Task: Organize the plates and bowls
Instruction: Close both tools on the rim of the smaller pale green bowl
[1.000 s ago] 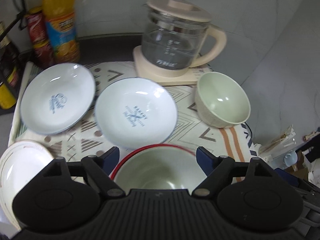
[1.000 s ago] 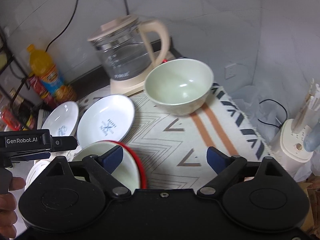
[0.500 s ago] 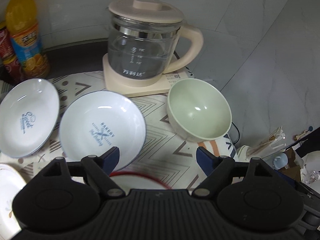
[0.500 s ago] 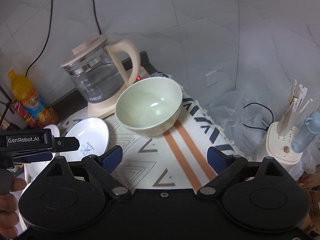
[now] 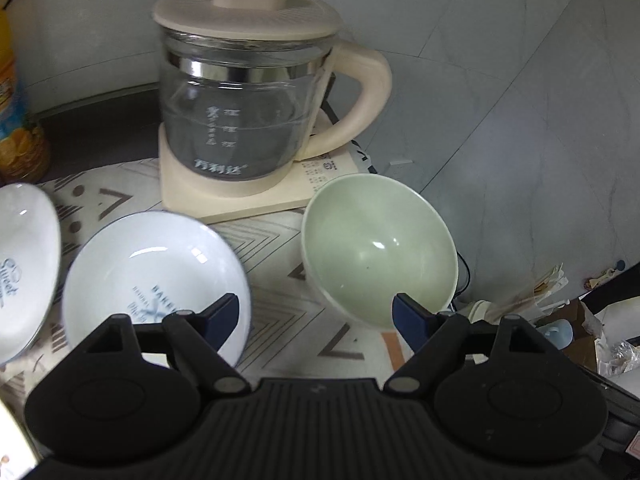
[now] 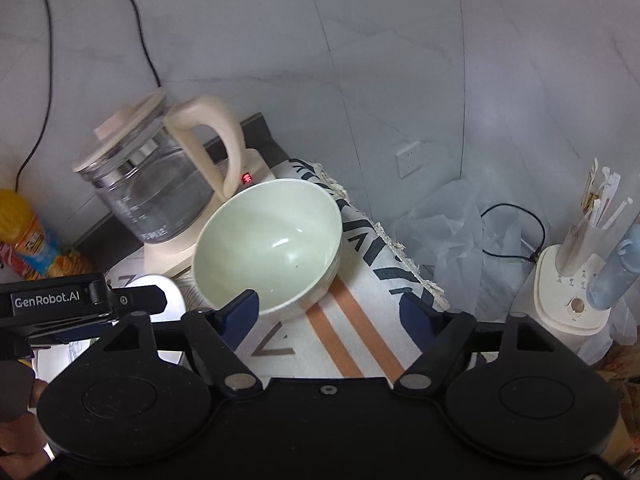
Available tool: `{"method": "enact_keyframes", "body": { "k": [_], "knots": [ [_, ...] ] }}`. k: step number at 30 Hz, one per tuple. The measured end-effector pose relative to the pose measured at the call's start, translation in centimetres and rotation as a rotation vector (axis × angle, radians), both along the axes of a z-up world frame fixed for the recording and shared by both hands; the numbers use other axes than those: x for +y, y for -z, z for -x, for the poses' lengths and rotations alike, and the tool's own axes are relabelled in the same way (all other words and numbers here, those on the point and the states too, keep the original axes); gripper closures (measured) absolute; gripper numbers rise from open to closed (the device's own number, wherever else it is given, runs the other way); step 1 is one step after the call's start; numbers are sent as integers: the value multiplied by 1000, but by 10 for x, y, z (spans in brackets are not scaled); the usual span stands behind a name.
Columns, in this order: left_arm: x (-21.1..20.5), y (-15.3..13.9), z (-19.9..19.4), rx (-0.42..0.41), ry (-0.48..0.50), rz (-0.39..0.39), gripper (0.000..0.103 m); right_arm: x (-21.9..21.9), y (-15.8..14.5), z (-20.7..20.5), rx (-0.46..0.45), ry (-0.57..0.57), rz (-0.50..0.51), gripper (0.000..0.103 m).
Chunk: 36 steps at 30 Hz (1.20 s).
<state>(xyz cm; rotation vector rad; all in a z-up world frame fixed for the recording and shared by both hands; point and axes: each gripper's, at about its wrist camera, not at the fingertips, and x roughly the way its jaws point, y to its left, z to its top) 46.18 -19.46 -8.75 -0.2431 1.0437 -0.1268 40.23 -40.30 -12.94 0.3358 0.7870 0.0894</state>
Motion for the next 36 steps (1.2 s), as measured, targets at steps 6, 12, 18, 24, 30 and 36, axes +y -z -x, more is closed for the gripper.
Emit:
{"method": "enact_keyframes", "body": {
  "k": [6, 12, 18, 24, 30, 36],
  "knots": [
    [-11, 17, -19, 4, 8, 22, 22, -2, 14, -19, 27, 22, -19, 39],
    [-17, 34, -36, 24, -28, 19, 25, -2, 30, -39, 64, 34, -42, 46],
    [-16, 52, -51, 63, -53, 27, 48, -1, 39, -55, 92, 46, -67, 55],
    [-16, 71, -59, 126, -71, 44, 82, 6, 56, -76, 146, 49, -86, 66],
    [-14, 63, -52, 132, -84, 35, 89, 15, 59, -78, 152, 16, -68, 85],
    [-15, 50, -38, 116, -76, 34, 89, 15, 53, -66, 150, 28, -65, 86]
  ]
}}
